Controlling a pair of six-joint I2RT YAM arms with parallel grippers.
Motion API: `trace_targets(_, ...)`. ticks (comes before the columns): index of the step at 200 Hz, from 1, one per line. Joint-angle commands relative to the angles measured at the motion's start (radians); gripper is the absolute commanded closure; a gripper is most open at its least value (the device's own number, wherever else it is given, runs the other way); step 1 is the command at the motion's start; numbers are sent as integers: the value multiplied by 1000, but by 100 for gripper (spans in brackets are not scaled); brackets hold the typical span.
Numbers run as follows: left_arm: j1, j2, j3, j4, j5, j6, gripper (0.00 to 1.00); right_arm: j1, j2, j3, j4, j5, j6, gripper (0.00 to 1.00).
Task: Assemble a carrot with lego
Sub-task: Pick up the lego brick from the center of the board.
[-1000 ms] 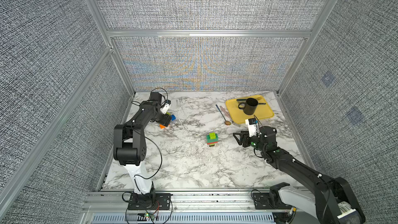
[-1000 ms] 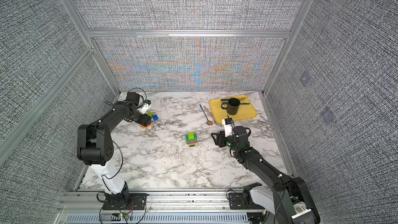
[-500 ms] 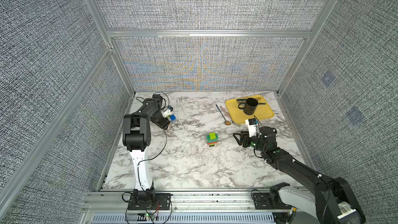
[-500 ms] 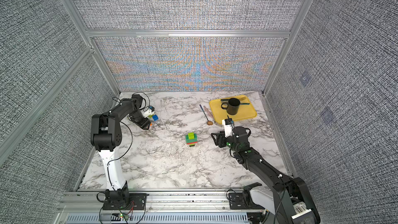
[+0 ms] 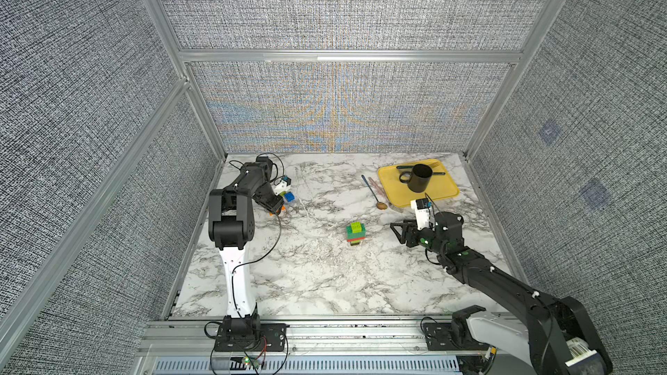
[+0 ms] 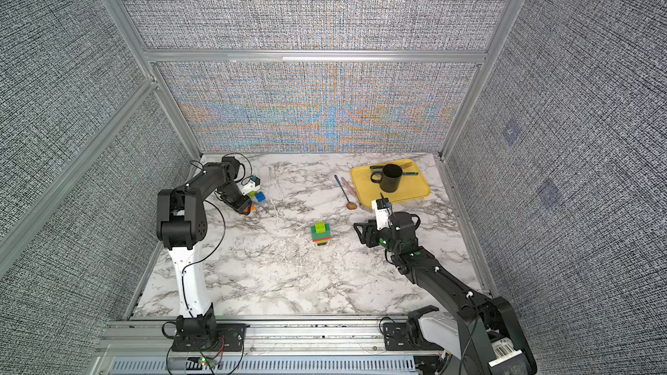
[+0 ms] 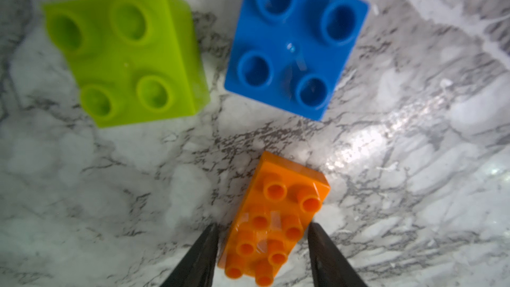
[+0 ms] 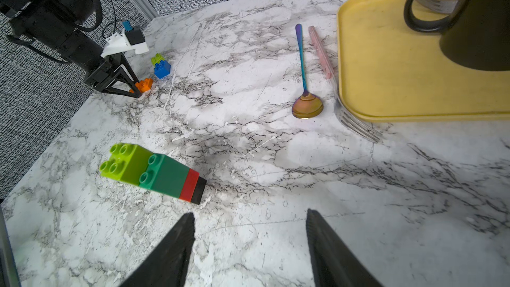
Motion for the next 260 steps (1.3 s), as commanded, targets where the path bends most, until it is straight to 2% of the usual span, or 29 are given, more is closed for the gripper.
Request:
trace_targets(1,-2,27,-4,6,54,2,43,0,-3,3,8,-1,-5,34)
trace_targets(35,-5,42,7,17,73,-12,43,1,-2,3,6,-1,-6,34)
trace_targets(121,-19,55,31,1,90,2,54,5,13,4,10,-2,-7,34)
trace_targets(155,-20,68,53,-15,94,0,54,7,10,3,9,0,-9,34)
trace_targets(201,-21,62,40,-19,96,6,64,8,10,8,4,0,-9,34)
trace_targets(260,-21,23,9,-25,62,10,69,8,-4,6,-1,5,-10,34)
